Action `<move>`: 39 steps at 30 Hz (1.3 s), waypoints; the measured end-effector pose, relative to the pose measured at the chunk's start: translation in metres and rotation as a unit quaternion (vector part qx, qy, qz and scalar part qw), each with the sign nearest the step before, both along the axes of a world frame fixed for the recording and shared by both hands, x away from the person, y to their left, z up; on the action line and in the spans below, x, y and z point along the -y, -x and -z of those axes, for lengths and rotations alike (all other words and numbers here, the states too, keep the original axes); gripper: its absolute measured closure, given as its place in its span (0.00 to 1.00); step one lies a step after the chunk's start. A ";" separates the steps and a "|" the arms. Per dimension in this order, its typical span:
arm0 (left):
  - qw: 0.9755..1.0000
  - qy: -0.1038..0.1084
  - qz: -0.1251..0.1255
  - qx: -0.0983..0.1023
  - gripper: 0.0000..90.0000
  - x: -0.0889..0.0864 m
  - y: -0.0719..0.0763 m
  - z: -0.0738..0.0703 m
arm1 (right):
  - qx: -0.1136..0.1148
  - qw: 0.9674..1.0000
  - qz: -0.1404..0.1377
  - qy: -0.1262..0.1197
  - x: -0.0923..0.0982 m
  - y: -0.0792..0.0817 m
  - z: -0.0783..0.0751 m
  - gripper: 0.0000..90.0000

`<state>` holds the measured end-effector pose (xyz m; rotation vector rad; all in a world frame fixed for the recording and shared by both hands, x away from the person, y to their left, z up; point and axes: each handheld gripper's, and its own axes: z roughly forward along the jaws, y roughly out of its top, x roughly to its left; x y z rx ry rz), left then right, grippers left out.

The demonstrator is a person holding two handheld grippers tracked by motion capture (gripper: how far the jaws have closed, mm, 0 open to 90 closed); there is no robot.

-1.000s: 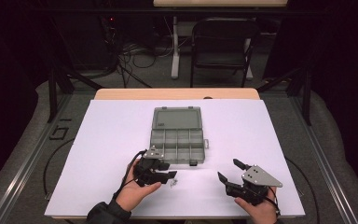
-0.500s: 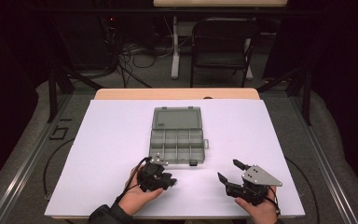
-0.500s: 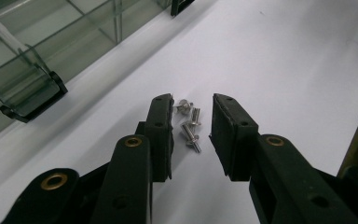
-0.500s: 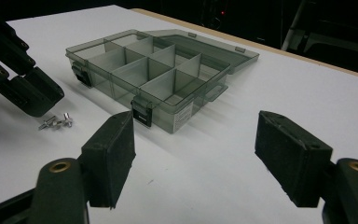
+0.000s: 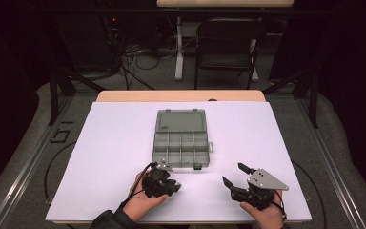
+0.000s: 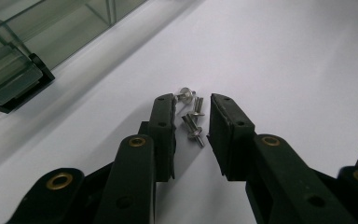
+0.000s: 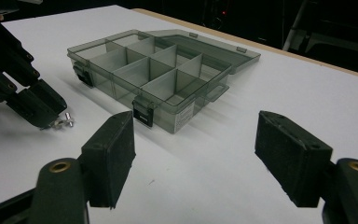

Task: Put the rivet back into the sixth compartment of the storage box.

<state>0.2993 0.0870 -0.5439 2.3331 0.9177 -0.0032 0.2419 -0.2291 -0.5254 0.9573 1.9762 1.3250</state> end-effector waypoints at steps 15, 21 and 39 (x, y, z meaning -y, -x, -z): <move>1.000 -0.003 -0.006 -0.003 0.92 0.000 -0.002 0.002 | 0.000 1.000 -0.001 0.002 0.000 0.000 0.000 0.31; 1.000 -0.016 -0.001 -0.010 0.92 -0.004 -0.005 -0.001 | -0.001 1.000 -0.001 0.001 0.000 0.000 0.000 0.31; 0.999 0.009 -0.032 -0.005 0.92 -0.025 -0.014 -0.032 | -0.002 1.000 0.000 0.002 -0.001 -0.001 0.000 0.31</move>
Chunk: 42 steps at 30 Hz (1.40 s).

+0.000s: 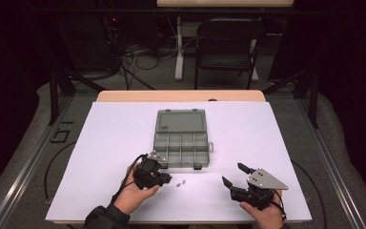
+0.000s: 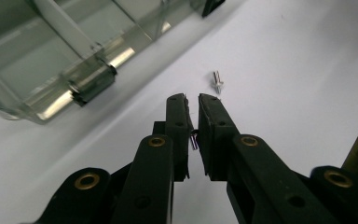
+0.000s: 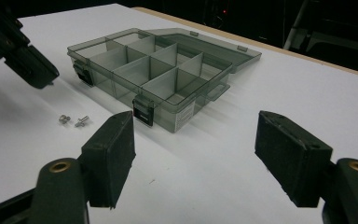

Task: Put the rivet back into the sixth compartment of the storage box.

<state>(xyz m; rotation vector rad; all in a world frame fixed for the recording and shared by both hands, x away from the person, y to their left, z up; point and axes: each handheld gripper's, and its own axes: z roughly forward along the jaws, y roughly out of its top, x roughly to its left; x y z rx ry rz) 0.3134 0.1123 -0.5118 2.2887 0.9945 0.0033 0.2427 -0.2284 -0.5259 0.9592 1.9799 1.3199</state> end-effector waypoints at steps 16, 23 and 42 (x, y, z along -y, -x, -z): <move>0.998 0.033 -0.043 0.041 0.92 -0.010 -0.026 -0.047 | -0.004 1.000 0.002 0.002 0.000 -0.001 0.001 0.31; 0.997 0.029 -0.053 0.038 0.92 -0.003 -0.043 -0.050 | -0.003 1.000 0.001 0.001 0.000 -0.002 0.001 0.31; 0.998 0.004 -0.059 0.013 0.92 0.016 -0.075 -0.028 | -0.005 1.000 0.000 0.001 0.000 -0.002 0.001 0.31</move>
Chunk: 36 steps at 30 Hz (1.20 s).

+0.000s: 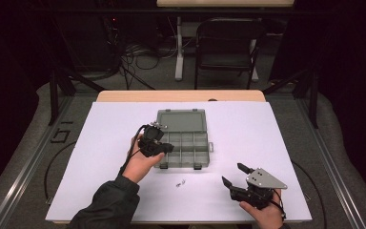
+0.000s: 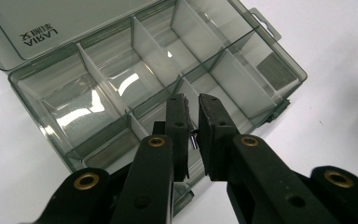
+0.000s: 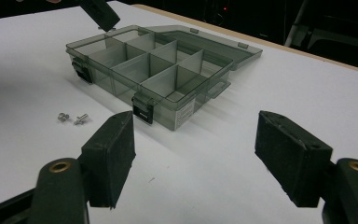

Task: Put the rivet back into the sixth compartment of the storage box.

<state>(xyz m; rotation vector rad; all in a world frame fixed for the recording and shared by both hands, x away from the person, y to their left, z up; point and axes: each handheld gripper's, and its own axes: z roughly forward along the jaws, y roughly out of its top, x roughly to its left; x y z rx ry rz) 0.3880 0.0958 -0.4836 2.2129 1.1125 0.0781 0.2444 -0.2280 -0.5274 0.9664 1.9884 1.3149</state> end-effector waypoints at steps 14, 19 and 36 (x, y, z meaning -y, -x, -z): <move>1.000 -0.010 0.002 -0.011 0.92 0.006 -0.009 0.011 | -0.002 1.000 -0.002 -0.001 0.001 -0.001 0.000 0.31; 1.000 -0.022 0.013 -0.012 0.91 0.009 -0.008 0.014 | -0.002 1.000 -0.001 -0.001 0.001 -0.001 0.000 0.31; 0.999 -0.036 0.023 -0.001 0.77 0.014 -0.004 0.018 | -0.001 1.000 -0.002 -0.001 0.001 -0.001 0.000 0.31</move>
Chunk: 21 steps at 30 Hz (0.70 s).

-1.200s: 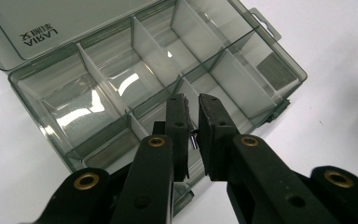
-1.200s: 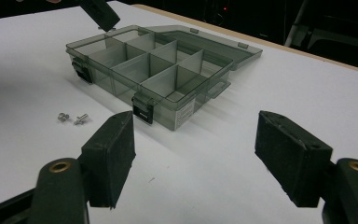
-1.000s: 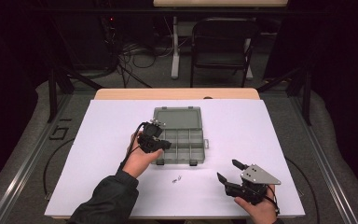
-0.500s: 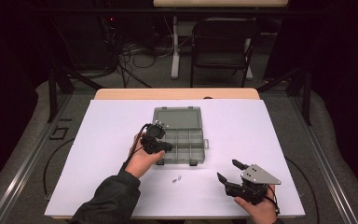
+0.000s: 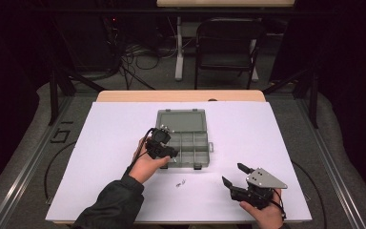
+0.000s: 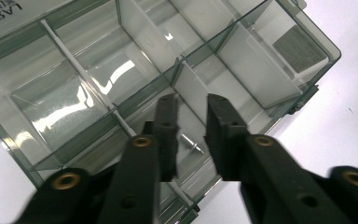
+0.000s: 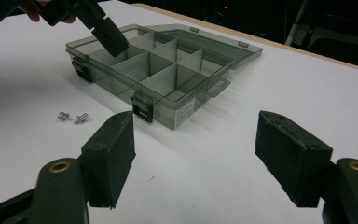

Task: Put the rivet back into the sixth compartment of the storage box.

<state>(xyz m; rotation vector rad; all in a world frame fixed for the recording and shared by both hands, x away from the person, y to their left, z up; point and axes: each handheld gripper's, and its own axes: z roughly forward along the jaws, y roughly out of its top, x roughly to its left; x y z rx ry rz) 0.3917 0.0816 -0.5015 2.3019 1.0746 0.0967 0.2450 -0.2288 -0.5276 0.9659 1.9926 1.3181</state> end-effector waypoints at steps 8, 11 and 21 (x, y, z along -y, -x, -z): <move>0.999 0.013 -0.001 0.053 0.52 -0.008 0.011 -0.014 | -0.001 1.000 0.001 0.001 0.000 0.000 0.000 0.31; 0.999 0.020 -0.007 0.047 0.49 -0.011 0.014 -0.016 | -0.002 1.000 0.002 0.001 0.000 0.000 0.000 0.31; 0.999 0.010 0.007 0.043 0.47 -0.020 0.033 -0.023 | 0.000 1.000 0.002 0.002 0.000 0.000 0.000 0.31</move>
